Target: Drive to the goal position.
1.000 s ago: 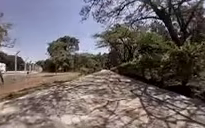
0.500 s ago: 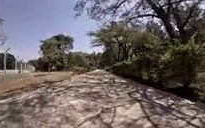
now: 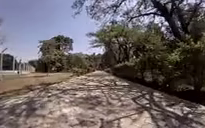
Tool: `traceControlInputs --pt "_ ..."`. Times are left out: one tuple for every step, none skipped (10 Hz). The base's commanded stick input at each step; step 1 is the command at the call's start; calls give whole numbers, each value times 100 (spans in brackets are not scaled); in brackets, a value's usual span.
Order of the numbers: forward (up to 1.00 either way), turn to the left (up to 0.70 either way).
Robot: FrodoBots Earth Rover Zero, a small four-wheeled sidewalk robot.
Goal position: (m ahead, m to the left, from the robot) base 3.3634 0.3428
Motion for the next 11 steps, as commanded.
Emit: traceControlInputs --pt "70 0" --pt "70 0" --pt "70 0" --pt "70 0" --pt "70 0" --pt "70 0" --pt "70 0" --pt "70 0" --pt "70 0" --pt "70 0" --pt "70 0"
